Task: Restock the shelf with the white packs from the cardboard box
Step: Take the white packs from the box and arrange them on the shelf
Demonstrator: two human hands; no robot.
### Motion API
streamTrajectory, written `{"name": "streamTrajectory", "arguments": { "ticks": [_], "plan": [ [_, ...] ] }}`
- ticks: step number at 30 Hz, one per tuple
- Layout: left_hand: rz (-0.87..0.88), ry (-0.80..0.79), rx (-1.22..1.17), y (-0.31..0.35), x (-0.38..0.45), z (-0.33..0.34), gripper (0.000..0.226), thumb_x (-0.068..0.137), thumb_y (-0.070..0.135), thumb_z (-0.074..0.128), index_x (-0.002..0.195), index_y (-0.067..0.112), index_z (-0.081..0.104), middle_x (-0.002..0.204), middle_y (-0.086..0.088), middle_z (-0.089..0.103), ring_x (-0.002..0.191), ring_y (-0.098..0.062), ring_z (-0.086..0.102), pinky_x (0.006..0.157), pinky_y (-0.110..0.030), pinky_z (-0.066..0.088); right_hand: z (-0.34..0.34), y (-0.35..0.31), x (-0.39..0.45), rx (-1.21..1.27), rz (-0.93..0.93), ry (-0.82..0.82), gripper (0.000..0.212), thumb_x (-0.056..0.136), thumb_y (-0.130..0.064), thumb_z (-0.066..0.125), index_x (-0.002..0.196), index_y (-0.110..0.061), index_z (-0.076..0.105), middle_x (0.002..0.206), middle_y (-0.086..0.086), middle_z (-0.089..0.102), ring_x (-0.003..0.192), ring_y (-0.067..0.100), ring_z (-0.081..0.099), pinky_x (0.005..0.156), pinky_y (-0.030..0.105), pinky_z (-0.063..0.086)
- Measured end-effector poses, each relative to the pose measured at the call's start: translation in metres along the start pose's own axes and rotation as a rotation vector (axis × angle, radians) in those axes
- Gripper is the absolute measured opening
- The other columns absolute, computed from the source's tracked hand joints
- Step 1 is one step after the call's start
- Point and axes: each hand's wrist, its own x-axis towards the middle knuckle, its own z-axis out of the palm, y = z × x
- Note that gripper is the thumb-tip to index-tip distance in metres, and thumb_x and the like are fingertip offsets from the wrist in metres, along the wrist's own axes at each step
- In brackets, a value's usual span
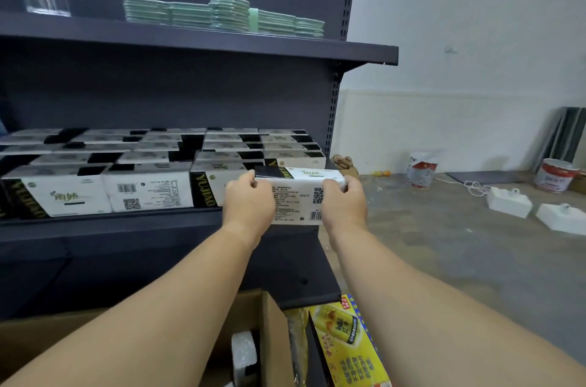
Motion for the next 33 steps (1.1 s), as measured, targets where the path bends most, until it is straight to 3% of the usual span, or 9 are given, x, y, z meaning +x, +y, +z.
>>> {"name": "streamTrajectory", "arguments": {
  "ticks": [2,5,9,13,16,20,25,28,33],
  "plan": [
    [0.009,-0.048,0.003,-0.001,0.008,0.009,0.049,0.09,0.027,0.036,0.136,0.022,0.053,0.122,-0.004,0.06,0.082,-0.013,0.06,0.063,-0.032,0.056,-0.001,0.002,0.01,-0.006,0.026,0.029,0.031,0.086,-0.028,0.047,0.116,-0.029,0.053,0.102,-0.003,0.066,0.091,0.021,0.063,0.068,0.032,0.052],
    [-0.015,-0.052,-0.004,-0.003,0.02,0.027,0.026,0.089,0.024,0.037,0.092,0.033,0.061,0.092,-0.001,0.064,0.079,-0.016,0.058,0.066,-0.035,0.052,-0.002,0.004,0.03,-0.011,0.046,0.038,0.036,0.088,-0.027,0.048,0.124,-0.027,0.05,0.104,-0.001,0.067,0.09,0.02,0.064,0.064,0.029,0.049],
    [-0.018,-0.001,0.015,-0.005,0.043,0.051,0.046,0.09,0.026,0.037,0.132,0.025,0.057,0.095,0.007,0.067,0.081,-0.015,0.064,0.066,-0.037,0.06,-0.002,0.007,0.065,-0.027,0.04,0.012,0.028,0.089,-0.025,0.049,0.117,-0.027,0.052,0.095,-0.005,0.064,0.085,0.017,0.062,0.063,0.029,0.05],
    [-0.061,0.083,-0.004,-0.004,0.063,0.076,0.053,0.096,0.021,0.038,0.149,0.021,0.037,0.117,-0.004,0.062,0.074,-0.015,0.055,0.052,-0.025,0.041,0.003,0.011,0.102,-0.037,0.039,-0.058,0.046,0.086,-0.031,0.049,0.132,-0.024,0.047,0.109,0.0,0.064,0.094,0.022,0.062,0.079,0.04,0.055],
    [-0.09,0.127,-0.016,-0.007,0.075,0.087,0.054,0.096,0.022,0.04,0.15,0.019,0.035,0.123,-0.008,0.06,0.073,-0.015,0.056,0.051,-0.024,0.039,0.008,0.014,0.125,-0.035,0.019,-0.112,0.044,0.091,-0.027,0.05,0.135,-0.022,0.044,0.104,-0.002,0.059,0.09,0.019,0.056,0.072,0.031,0.043],
    [-0.128,0.17,0.04,-0.014,0.088,0.091,0.052,0.096,0.027,0.043,0.146,0.013,0.042,0.126,-0.014,0.058,0.098,-0.031,0.062,0.065,-0.027,0.043,0.017,0.019,0.138,-0.047,0.014,-0.153,0.04,0.093,-0.027,0.049,0.132,-0.02,0.048,0.112,0.004,0.061,0.098,0.025,0.056,0.077,0.031,0.038],
    [-0.152,0.215,0.068,-0.019,0.099,0.092,0.048,0.093,0.03,0.045,0.137,0.014,0.049,0.124,-0.016,0.056,0.098,-0.035,0.062,0.07,-0.035,0.048,0.023,0.026,0.145,-0.038,0.064,-0.202,0.026,0.095,-0.027,0.049,0.12,-0.019,0.051,0.104,0.004,0.063,0.085,0.02,0.057,0.074,0.031,0.041],
    [-0.158,0.243,0.081,-0.02,0.102,0.092,0.044,0.093,0.031,0.046,0.132,0.014,0.052,0.122,-0.014,0.056,0.092,-0.031,0.062,0.065,-0.031,0.045,0.026,0.031,0.147,-0.05,0.071,-0.213,0.035,0.093,-0.029,0.053,0.126,-0.017,0.052,0.111,0.003,0.064,0.096,0.023,0.058,0.081,0.033,0.045],
    [-0.141,0.264,0.112,-0.021,0.098,0.092,0.041,0.092,0.03,0.049,0.131,0.017,0.047,0.118,-0.009,0.055,0.09,-0.028,0.062,0.08,-0.042,0.055,0.029,0.032,0.148,-0.082,0.071,-0.219,0.036,0.092,-0.028,0.054,0.126,-0.016,0.052,0.108,0.002,0.064,0.095,0.024,0.06,0.084,0.037,0.05]
  ]
}}
